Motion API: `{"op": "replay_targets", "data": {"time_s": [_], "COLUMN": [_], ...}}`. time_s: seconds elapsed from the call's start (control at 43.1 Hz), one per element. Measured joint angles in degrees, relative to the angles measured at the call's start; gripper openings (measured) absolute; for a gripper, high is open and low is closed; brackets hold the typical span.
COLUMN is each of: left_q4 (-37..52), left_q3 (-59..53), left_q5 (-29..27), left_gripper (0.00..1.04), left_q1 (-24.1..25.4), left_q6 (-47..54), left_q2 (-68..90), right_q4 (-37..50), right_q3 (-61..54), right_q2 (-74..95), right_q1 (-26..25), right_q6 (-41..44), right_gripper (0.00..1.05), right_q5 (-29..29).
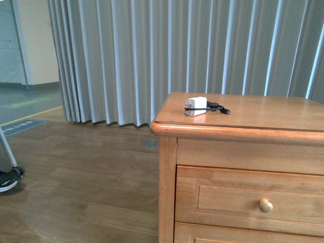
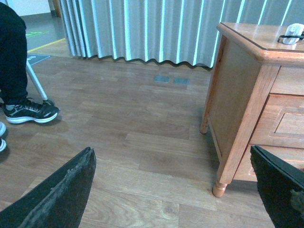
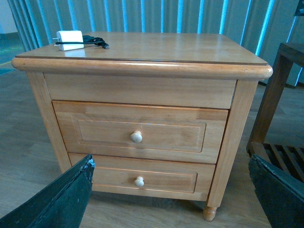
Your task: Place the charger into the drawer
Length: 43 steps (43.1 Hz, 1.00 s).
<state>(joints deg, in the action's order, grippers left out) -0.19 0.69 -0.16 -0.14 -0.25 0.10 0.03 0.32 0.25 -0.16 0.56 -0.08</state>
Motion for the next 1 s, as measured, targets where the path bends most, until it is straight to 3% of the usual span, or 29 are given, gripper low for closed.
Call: {"op": "replay_targets", "data": {"time_s": [0.883,0.999], "left_q4": [0.0,0.0], "left_q3": [0.0,0.0], "left_q5": [0.0,0.0], "left_gripper": [0.99,0.99], "left_q1": [0.0,0.0], "left_q6": [0.0,0.0], "left_q2": [0.0,0.0], "right_q4": [0.0,8.6], "right_q3": [0.0,-0.1], "right_q2": [0.0,3.7], "right_q1": [0.0,3.0], "right_q6": [0.0,4.4], "right_gripper": [0.96,0.96], "right_q5": [0.0,10.5]}}
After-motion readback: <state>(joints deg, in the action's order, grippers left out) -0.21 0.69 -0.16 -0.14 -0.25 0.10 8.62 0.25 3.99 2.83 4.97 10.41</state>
